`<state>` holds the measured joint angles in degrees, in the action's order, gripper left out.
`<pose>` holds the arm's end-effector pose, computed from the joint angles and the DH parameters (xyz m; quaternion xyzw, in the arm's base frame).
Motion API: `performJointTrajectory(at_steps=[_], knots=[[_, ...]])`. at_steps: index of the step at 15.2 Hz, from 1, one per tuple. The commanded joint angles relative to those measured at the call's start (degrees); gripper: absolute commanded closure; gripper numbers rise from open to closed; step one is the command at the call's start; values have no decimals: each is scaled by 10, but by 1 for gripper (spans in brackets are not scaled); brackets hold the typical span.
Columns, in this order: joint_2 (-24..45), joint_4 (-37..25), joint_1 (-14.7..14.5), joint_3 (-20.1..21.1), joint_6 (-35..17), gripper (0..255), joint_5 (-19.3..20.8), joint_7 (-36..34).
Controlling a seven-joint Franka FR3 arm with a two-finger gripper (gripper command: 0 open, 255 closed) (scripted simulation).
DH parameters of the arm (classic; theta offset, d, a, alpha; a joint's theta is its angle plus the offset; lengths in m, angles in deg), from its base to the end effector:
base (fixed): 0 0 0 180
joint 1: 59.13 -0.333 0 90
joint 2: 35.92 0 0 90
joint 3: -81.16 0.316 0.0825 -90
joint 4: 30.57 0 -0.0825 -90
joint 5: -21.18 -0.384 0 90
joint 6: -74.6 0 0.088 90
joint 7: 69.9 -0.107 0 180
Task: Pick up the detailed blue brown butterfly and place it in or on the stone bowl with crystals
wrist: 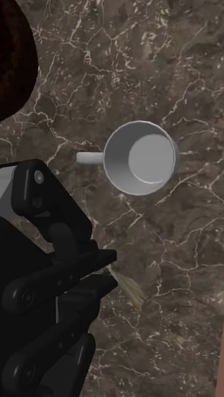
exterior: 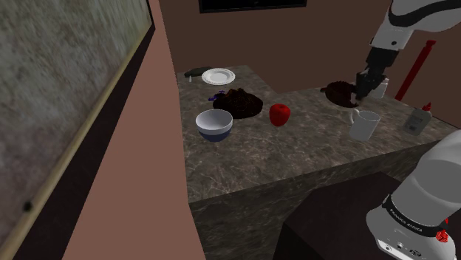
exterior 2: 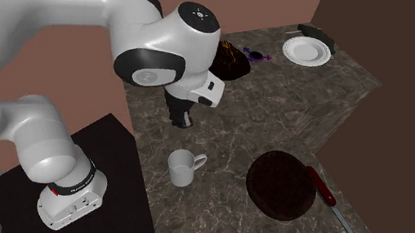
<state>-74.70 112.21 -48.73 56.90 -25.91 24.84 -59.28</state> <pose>0.2790 -0.2126 0.4840 -0.9822 0.1511 0.0141 0.1104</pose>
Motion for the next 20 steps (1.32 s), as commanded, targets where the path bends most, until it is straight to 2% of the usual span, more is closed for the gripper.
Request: performJointTrajectory(at_steps=[1,7,13,16,20], knots=[[38,-31,-4,-23,-6,255,3,24],[176,-151,-28,-94,-15,255,-22,101],[333,-294,-40,-162,4,255,-92,198],[424,-378,-26,-186,28,255,-144,250],[547,-507,25,-193,77,255,-219,309]])
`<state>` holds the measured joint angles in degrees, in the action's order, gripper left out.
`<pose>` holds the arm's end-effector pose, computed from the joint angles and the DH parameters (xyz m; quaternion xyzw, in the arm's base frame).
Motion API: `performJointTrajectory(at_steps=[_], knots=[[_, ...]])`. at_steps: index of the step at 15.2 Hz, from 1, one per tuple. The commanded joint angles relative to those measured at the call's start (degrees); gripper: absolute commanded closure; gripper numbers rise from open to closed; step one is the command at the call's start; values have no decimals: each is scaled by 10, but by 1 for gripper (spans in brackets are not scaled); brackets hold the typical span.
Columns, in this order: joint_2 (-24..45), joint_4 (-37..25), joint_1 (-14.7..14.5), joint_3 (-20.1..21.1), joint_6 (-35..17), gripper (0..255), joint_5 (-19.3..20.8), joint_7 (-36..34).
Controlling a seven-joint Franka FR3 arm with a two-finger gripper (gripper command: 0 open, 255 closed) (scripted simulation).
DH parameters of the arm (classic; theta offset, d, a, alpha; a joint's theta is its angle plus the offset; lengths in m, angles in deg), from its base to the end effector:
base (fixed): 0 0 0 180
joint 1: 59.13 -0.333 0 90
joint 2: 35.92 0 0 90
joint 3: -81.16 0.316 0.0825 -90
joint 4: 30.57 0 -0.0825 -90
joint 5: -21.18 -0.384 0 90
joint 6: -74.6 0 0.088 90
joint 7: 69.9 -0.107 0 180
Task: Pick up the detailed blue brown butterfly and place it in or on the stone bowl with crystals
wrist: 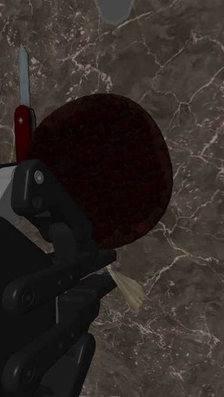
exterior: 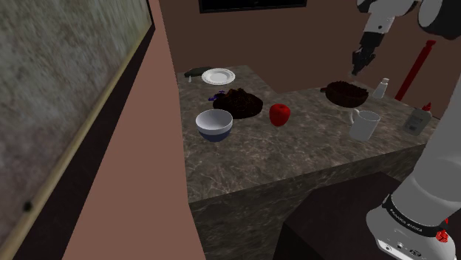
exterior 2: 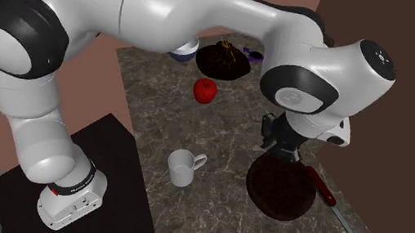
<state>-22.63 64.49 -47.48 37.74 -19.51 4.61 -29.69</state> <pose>0.3908 -0.4516 0.4882 -0.9821 0.1525 0.0144 0.1092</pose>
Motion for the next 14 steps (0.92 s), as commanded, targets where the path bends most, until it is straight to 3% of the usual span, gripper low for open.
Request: performJointTrajectory(at_steps=[1,4,5,14], knots=[[57,-67,31,1,28,255,-34,24],[148,-190,94,14,78,255,-82,45],[205,-277,138,24,114,255,-110,49],[203,-202,121,29,45,255,-108,63]])
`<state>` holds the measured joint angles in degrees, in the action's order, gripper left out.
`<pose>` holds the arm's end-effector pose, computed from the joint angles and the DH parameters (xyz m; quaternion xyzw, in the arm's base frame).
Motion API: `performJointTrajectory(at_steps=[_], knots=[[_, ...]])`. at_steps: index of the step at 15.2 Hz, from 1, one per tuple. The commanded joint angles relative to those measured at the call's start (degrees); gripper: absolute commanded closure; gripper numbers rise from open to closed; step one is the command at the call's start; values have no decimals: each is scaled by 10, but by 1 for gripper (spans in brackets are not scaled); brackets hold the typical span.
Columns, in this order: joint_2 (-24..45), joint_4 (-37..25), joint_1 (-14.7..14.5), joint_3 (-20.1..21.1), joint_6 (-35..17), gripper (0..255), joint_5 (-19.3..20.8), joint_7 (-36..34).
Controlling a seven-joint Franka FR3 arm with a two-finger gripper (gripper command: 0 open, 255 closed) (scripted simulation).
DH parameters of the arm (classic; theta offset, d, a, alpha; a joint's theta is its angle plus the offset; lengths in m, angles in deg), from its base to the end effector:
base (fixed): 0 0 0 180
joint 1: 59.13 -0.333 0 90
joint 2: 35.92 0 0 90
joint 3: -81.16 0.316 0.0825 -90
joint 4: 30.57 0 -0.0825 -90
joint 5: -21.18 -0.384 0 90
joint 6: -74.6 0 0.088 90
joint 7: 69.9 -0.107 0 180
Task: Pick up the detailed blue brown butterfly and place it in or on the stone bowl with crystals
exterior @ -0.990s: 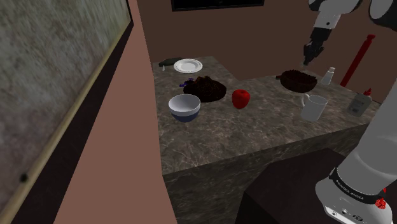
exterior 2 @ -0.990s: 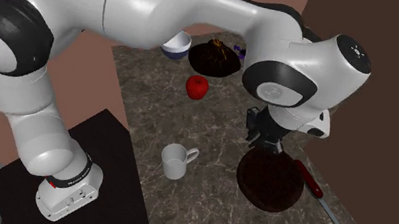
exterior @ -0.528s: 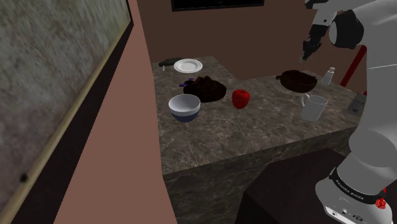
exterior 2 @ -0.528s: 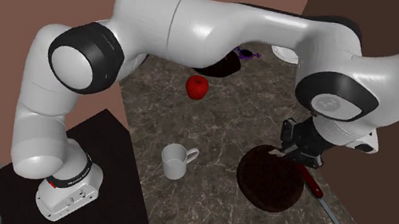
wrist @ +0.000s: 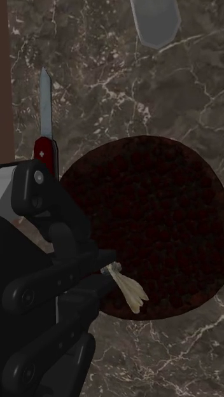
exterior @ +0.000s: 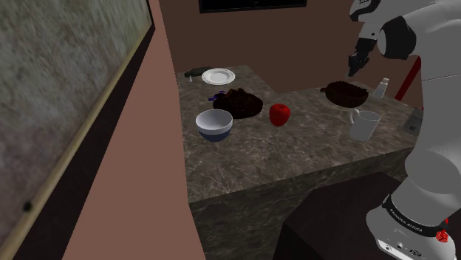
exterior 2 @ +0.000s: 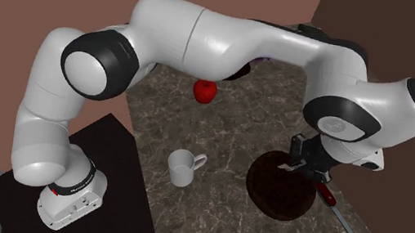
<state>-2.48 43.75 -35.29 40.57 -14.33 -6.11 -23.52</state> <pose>0.4271 -0.5306 0.4481 -0.9823 0.1509 0.0144 0.1100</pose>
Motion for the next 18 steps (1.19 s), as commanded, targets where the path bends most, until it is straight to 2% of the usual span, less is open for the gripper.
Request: performJointTrajectory(at_steps=[1,6,14,15,18], knots=[[2,13,-3,1,-14,255,-2,3],[8,43,-8,3,-47,255,-6,11],[8,43,-8,3,-47,255,-6,11],[8,43,-8,3,-47,0,-6,11],[8,43,-8,3,-47,0,-6,11]])
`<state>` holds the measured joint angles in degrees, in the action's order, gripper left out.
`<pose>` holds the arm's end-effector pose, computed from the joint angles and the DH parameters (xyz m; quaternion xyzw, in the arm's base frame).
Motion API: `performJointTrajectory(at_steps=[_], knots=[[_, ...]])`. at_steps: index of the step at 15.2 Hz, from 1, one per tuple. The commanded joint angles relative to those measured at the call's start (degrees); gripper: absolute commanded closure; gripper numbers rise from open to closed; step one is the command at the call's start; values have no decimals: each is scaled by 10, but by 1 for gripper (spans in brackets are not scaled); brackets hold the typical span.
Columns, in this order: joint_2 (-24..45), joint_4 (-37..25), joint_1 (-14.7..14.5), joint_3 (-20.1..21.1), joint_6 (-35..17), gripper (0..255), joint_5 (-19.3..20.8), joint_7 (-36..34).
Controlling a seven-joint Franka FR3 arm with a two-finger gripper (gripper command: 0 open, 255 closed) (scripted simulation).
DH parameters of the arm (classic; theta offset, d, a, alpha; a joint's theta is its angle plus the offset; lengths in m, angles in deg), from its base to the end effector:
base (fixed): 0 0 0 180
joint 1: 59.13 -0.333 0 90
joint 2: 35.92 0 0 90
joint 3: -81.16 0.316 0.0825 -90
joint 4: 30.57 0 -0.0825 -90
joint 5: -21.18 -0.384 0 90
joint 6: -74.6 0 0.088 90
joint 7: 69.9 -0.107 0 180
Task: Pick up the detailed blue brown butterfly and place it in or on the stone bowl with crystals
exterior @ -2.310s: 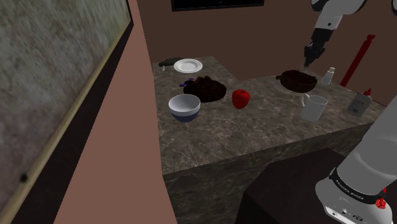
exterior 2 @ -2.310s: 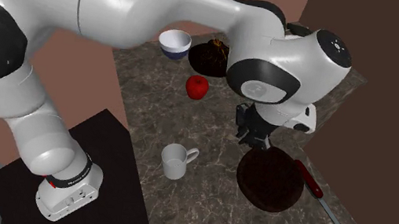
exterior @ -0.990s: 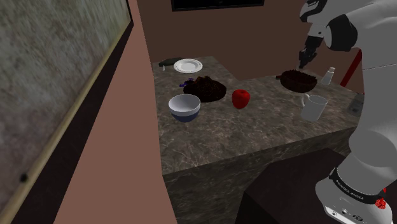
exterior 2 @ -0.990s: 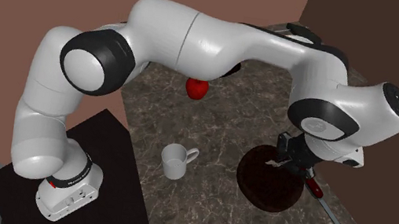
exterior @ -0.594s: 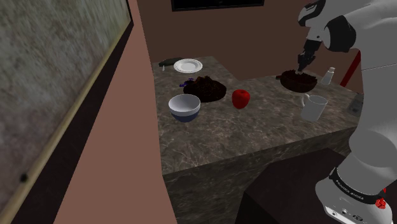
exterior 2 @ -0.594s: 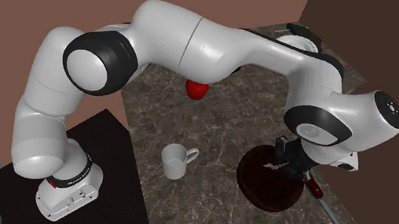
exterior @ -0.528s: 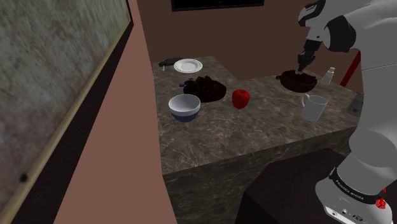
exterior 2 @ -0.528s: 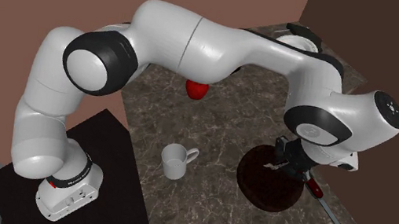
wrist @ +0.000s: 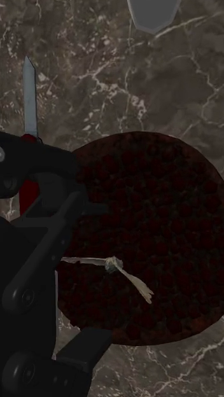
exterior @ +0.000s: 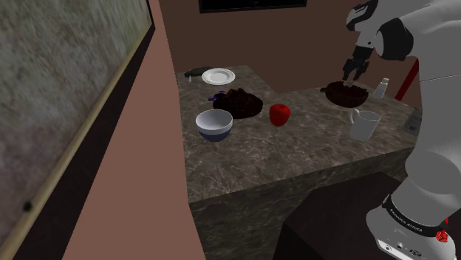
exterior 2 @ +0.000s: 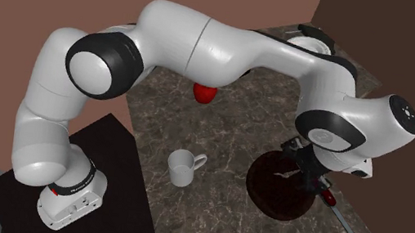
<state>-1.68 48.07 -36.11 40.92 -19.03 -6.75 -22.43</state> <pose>0.4279 -0.5307 0.4118 -0.9823 0.1509 0.0141 0.1098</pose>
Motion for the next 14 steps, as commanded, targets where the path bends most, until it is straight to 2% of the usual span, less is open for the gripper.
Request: performJointTrajectory(at_steps=[1,2,6,14], knots=[[0,0,0,0,0,0,0,0],[0,0,0,0,0,0,0,0],[13,-97,33,1,78,0,-2,-11],[13,-97,33,1,78,0,-2,-11]])
